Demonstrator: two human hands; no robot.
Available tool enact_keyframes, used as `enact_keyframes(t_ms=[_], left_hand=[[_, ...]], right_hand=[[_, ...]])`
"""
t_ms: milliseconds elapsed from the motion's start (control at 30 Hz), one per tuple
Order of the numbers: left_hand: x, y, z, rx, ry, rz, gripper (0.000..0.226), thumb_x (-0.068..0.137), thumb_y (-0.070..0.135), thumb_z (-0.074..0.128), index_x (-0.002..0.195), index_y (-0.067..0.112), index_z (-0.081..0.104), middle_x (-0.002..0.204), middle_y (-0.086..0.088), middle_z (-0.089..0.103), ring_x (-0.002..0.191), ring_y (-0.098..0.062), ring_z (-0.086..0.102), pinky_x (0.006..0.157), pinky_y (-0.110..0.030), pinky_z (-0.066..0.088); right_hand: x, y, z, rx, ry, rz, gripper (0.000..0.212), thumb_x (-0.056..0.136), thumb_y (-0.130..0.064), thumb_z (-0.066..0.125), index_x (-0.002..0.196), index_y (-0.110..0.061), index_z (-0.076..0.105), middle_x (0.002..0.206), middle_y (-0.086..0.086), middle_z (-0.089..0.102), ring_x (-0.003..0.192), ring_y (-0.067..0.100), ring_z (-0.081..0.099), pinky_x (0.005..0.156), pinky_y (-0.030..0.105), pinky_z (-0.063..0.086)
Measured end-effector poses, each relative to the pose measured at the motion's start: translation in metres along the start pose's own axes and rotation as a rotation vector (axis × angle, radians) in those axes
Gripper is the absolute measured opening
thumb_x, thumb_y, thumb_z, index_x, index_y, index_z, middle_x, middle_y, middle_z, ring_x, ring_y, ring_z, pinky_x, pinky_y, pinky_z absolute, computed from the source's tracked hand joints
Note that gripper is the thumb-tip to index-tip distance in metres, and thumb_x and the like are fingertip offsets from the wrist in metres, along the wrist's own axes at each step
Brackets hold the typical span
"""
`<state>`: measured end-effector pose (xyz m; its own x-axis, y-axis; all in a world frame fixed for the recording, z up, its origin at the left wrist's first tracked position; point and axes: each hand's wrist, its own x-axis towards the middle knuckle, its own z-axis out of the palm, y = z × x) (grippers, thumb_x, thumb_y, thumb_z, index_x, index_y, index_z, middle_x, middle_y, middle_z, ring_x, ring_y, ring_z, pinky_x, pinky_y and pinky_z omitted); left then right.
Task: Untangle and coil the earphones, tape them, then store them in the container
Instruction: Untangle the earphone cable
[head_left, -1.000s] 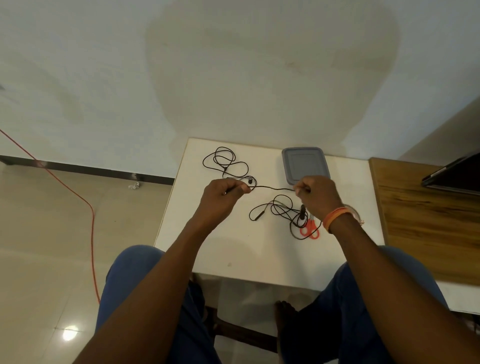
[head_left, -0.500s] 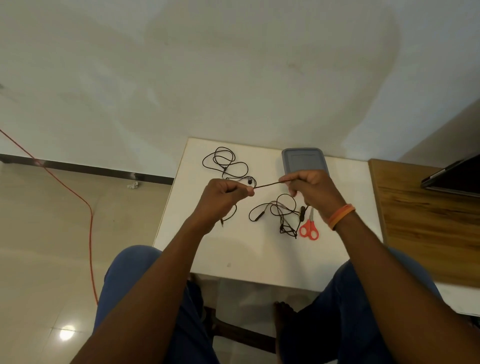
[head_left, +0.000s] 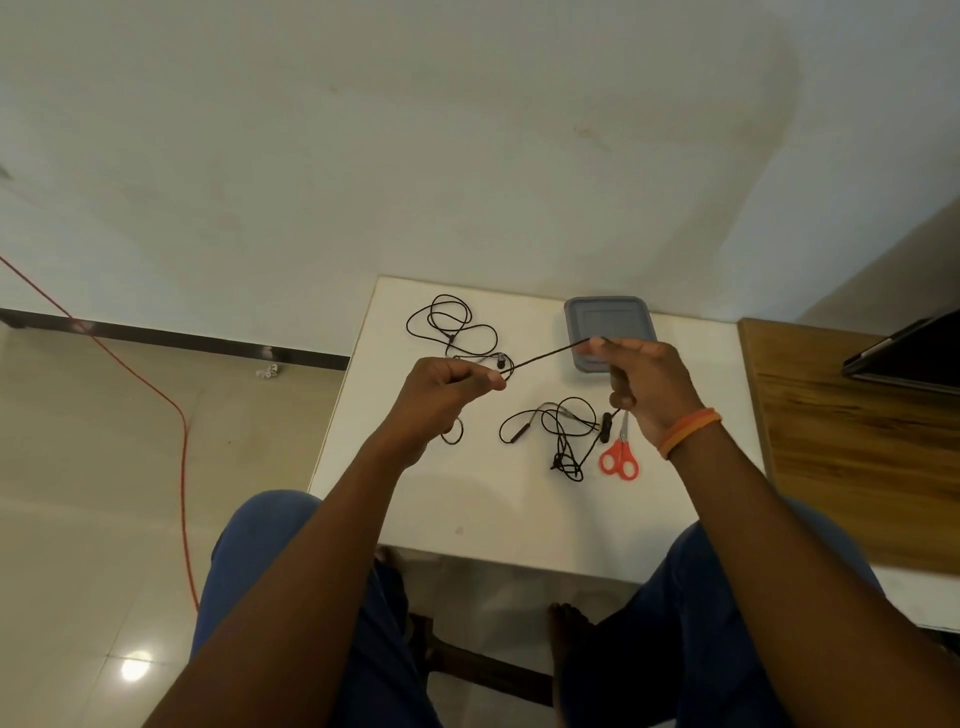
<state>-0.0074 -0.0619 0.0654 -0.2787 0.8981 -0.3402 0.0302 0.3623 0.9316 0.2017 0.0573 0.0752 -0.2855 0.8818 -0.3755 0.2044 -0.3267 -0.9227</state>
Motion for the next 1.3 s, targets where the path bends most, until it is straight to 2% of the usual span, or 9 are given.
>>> enact_keyframes(t_ms=[133,233,300,467,767,933,1000,1100,1300], left_hand=[[0.001,-0.005,0.004,0.041,-0.034,0.004,0.016,0.091,0.023,0.065,0.083,0.022,0.079,0.084,-0.015,0.07,0.053,-0.02,0.028,0.045,-0.025,0.022],[0.0,-0.005,0.011,0.091,-0.081,0.001,0.018,0.091,0.02,0.063,0.083,0.023,0.079,0.092,-0.015,0.073,0.045,-0.013,0.024,0.045,-0.025,0.023],[-0.001,-0.005,0.015,0.088,-0.113,0.013,0.018,0.091,0.02,0.064,0.082,0.022,0.079,0.074,-0.012,0.07,0.044,-0.011,0.024,0.045,-0.025,0.023],[0.002,-0.008,0.01,0.039,-0.106,0.0,0.018,0.092,0.022,0.065,0.082,0.016,0.078,0.05,0.007,0.038,0.046,-0.011,0.025,0.045,-0.025,0.02],[0.004,-0.006,0.003,0.09,-0.079,-0.019,0.018,0.093,0.024,0.064,0.092,0.014,0.078,0.048,0.017,0.045,0.041,-0.002,0.037,0.044,-0.02,0.024],[0.004,-0.007,0.002,0.126,-0.061,-0.018,0.017,0.092,0.025,0.064,0.085,0.019,0.079,0.066,0.005,0.06,0.055,-0.01,0.041,0.045,-0.023,0.024],[0.002,-0.005,0.004,0.114,-0.062,-0.032,0.018,0.094,0.02,0.062,0.09,0.011,0.078,0.055,0.014,0.06,0.048,-0.002,0.047,0.046,-0.024,0.023],[-0.002,-0.001,0.012,0.091,-0.103,-0.039,0.019,0.095,0.015,0.06,0.095,0.004,0.075,0.041,0.016,0.048,0.037,0.001,0.043,0.043,-0.022,0.021],[0.003,-0.005,0.01,-0.083,-0.11,-0.065,0.019,0.094,0.022,0.063,0.092,0.011,0.078,0.058,0.003,0.032,0.05,-0.012,0.022,0.044,-0.022,0.02]], right_hand=[[0.004,0.016,0.005,-0.535,0.163,-0.054,0.017,0.078,-0.021,0.066,0.075,-0.004,0.068,0.065,0.011,0.055,0.059,0.013,0.045,0.058,0.026,0.04],[-0.008,0.019,0.019,-0.738,-0.068,-0.282,0.056,0.076,-0.019,0.065,0.13,-0.013,0.055,0.118,0.001,0.054,0.109,0.011,0.048,0.097,0.028,0.038],[-0.018,0.018,0.033,-0.708,-0.225,-0.419,0.057,0.078,-0.018,0.066,0.134,-0.018,0.054,0.13,0.0,0.056,0.12,0.01,0.049,0.105,0.028,0.038],[-0.027,0.027,0.052,-0.709,-0.237,-0.589,0.021,0.091,-0.02,0.064,0.11,-0.018,0.072,0.072,-0.008,0.067,0.064,-0.006,0.06,0.066,0.01,0.046],[-0.003,0.011,0.015,-0.534,0.241,-0.306,0.02,0.087,-0.013,0.063,0.077,0.001,0.073,0.062,0.009,0.065,0.056,0.01,0.053,0.054,0.007,0.038],[0.001,0.021,0.008,-0.761,0.286,-0.275,0.024,0.088,-0.014,0.06,0.071,-0.002,0.071,0.066,0.01,0.066,0.062,0.02,0.058,0.063,0.022,0.047],[-0.004,0.023,0.013,-0.86,0.153,-0.306,0.02,0.087,-0.012,0.06,0.101,-0.008,0.074,0.101,0.012,0.071,0.095,0.025,0.065,0.089,0.03,0.05],[-0.016,0.023,0.03,-0.757,-0.164,-0.35,0.052,0.086,-0.013,0.063,0.136,-0.021,0.053,0.143,0.007,0.048,0.135,0.021,0.04,0.113,0.034,0.029],[-0.024,0.027,0.046,-0.761,-0.189,-0.524,0.02,0.091,-0.028,0.063,0.108,-0.024,0.073,0.095,-0.002,0.072,0.091,0.013,0.061,0.113,0.049,0.023]])
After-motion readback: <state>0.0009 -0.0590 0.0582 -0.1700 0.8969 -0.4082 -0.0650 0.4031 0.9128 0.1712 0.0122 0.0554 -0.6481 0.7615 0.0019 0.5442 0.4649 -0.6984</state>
